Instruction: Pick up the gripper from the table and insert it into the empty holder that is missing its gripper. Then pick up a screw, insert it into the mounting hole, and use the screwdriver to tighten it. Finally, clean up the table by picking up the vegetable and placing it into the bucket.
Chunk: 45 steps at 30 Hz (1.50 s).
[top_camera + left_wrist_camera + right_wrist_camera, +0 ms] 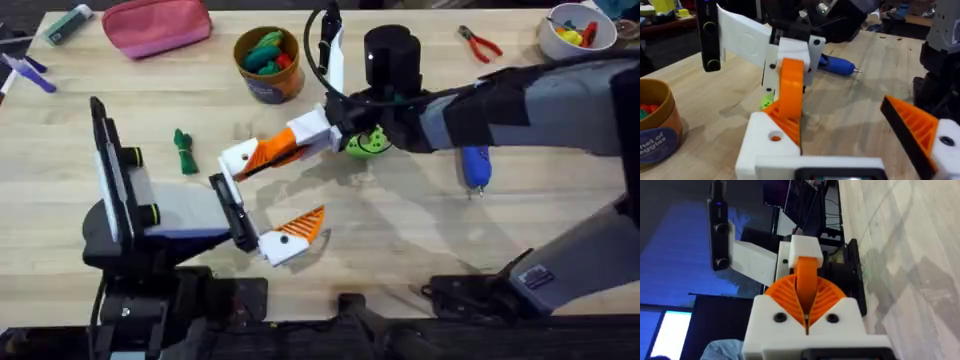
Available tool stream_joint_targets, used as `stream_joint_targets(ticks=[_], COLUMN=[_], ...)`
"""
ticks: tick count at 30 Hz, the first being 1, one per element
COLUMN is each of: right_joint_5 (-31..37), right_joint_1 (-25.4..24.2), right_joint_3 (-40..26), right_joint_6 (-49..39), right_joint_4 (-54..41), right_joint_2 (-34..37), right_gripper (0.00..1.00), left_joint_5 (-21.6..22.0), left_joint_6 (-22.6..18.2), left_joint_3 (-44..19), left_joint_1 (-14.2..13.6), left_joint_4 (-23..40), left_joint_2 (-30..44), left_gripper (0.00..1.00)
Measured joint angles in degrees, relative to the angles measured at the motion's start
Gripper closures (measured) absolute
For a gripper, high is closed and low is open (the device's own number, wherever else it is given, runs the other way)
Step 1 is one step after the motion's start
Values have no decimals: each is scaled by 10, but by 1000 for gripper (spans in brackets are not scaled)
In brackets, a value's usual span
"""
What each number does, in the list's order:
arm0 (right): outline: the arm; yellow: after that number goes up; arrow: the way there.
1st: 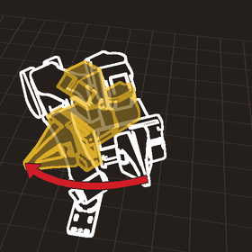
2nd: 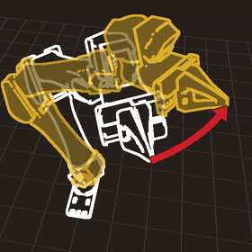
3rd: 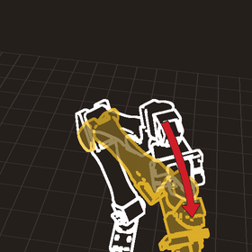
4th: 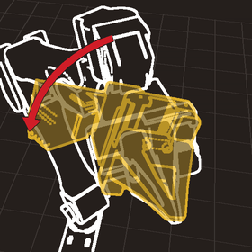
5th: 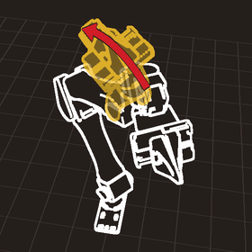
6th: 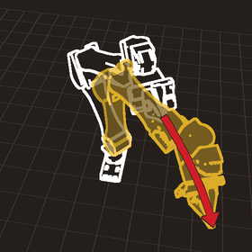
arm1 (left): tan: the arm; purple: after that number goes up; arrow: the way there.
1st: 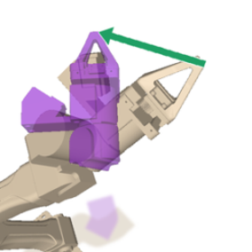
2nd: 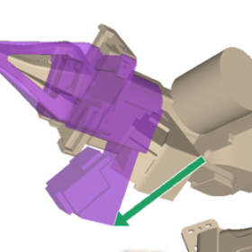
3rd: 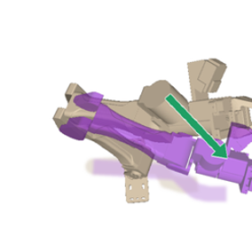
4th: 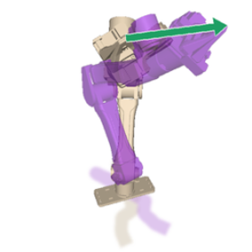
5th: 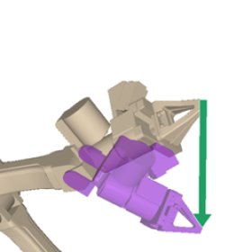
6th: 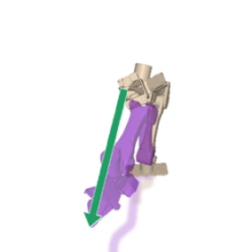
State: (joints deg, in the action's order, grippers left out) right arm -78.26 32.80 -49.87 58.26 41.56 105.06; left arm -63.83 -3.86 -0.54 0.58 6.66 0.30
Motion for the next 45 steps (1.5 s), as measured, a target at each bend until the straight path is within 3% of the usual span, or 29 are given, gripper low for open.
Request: stream_joint_targets(ticks=[12,16,18,22,23,24,38,41,45], right_joint_5=[0,0,11,25,26,28,46,66,128], right_joint_1=[0,0,2,7,8,9,4,-10,-53], right_joint_3=[0,0,0,1,1,1,2,2,-2], right_joint_6=[0,0,-1,-2,-4,-5,-19,-52,-155], right_joint_4=[0,0,-1,-2,-2,-2,-22,-102,-352], right_joint_2=[0,0,0,0,0,0,-16,-63,-163], right_gripper=[992,891,706,133,49,26,10,10,11], left_joint_5=[0,2,-1,-9,-9,-9,-11,-11,-11], left_joint_6=[0,0,0,-1,-1,0,0,-1,-1], left_joint_3=[0,0,0,0,0,0,0,0,0], left_joint_1=[0,0,0,-1,-1,-1,-1,-1,-1], left_joint_4=[0,0,0,1,0,1,1,1,1], left_joint_2=[0,0,0,0,0,0,0,0,0], left_gripper=[14,15,15,15,14,13,14,15,14])
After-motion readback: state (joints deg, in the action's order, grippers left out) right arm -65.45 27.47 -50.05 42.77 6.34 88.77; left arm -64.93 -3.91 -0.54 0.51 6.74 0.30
